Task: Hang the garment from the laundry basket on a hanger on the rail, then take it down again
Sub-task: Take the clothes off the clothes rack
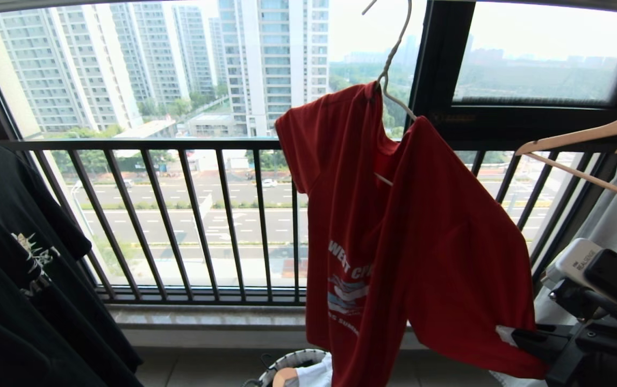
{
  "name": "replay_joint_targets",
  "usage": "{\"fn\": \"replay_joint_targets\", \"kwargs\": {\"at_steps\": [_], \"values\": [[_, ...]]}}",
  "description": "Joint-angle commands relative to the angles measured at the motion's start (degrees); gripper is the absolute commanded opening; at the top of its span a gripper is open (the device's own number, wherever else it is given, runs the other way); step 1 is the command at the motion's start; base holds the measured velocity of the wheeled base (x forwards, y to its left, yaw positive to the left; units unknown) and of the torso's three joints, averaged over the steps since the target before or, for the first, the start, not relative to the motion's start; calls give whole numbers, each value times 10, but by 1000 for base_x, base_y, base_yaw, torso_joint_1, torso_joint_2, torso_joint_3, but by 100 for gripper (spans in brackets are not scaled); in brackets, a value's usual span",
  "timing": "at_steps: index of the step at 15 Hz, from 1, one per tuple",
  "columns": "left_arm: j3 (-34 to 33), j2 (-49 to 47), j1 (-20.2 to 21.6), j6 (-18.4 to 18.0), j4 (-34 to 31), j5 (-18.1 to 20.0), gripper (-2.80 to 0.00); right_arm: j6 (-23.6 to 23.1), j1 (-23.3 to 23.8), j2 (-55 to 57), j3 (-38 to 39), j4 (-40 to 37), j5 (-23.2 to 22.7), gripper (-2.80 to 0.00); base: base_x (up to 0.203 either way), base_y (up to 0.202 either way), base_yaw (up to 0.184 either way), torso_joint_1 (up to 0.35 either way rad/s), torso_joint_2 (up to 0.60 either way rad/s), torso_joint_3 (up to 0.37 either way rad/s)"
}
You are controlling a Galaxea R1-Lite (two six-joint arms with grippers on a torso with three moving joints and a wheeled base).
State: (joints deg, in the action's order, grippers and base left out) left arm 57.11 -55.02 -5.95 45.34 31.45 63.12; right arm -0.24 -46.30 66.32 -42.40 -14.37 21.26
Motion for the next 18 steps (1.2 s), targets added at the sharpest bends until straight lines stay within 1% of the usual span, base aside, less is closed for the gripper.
{"fn": "replay_joint_targets", "kwargs": {"at_steps": [1, 6, 7, 10, 12, 15, 18], "values": [[0, 1, 1, 3, 2, 3, -280, 1, 0, 1, 18, 0, 1, -280, 0, 0, 0, 0, 0, 0], [1, 3, 1, 3, 2, 3, -280, 2, 0, -2, 13, 0, 3, -280, 0, 0, 0, 0, 0, 0], [0, 3, 0, 3, 2, 3, -280, 1, 0, -8, 12, 3, 4, 0, 0, 0, 0, 0, 0, 0], [1, 3, 0, 3, 2, 3, -280, -4, 0, -33, 4, 10, 5, 0, 0, 0, 0, 0, 0, 0], [0, 3, 0, 3, 2, 3, -280, -16, 0, -67, -26, 3, 6, 0, 0, 0, 0, 0, 0, 0], [0, 2, 0, 3, 2, 4, -280, -23, 0, -111, -107, -45, 7, 0, 0, 0, 0, 0, 0, 0], [1, 1, 0, 3, 0, 5, -280, -24, 2, -127, -201, -85, 8, 0, 0, 0, 0, 0, 0, 0]]}}
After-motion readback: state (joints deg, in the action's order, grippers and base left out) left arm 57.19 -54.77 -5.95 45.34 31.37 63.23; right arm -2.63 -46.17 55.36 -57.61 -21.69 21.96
